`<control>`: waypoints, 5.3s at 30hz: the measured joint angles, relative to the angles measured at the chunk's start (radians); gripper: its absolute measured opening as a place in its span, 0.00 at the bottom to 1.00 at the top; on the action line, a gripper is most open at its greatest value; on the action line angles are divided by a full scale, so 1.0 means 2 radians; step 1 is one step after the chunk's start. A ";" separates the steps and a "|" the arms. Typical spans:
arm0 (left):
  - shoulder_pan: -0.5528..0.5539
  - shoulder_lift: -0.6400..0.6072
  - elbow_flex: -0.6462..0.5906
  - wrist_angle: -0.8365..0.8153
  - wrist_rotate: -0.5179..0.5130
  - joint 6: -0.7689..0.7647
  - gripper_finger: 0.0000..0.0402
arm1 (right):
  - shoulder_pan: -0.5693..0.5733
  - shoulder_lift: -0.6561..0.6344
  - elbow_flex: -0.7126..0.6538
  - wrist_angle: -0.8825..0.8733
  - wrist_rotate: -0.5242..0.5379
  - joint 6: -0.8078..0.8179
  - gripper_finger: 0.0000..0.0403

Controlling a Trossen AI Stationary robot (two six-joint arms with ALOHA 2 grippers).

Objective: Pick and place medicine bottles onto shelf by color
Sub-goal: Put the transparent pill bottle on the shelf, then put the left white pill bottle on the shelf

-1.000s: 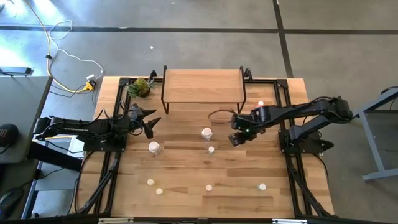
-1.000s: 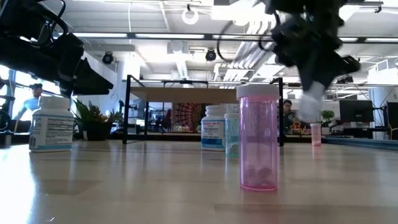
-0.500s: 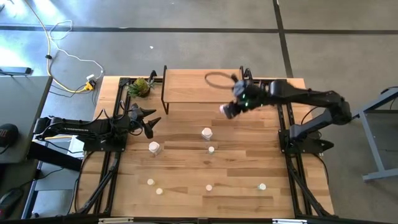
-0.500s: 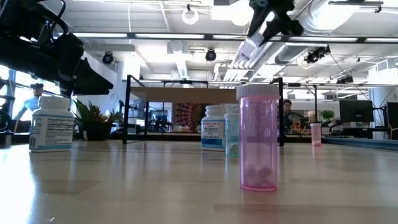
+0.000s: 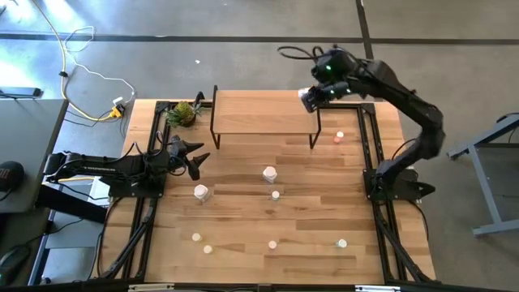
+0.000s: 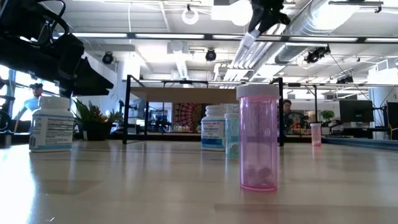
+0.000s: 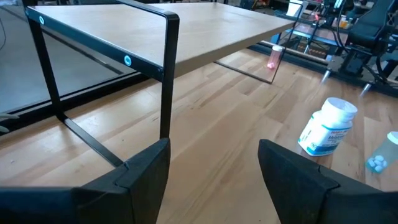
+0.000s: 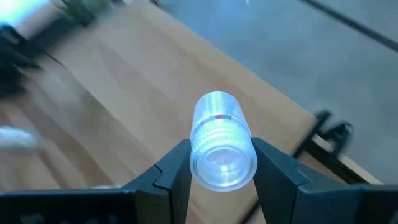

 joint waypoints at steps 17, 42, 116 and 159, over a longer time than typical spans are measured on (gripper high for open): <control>0.000 0.000 0.000 0.000 0.000 0.000 0.58 | 0.030 0.188 0.103 -0.169 -0.016 -0.071 0.32; 0.000 0.000 0.000 0.000 0.001 0.000 0.58 | 0.032 0.205 0.102 -0.169 -0.039 -0.074 0.32; -0.118 0.150 0.235 -0.367 0.197 -0.206 0.58 | 0.003 0.203 0.244 -0.154 0.041 -0.065 0.49; -0.238 0.322 0.234 -0.334 0.106 -0.306 0.42 | 0.003 0.204 0.243 -0.147 0.042 -0.092 0.49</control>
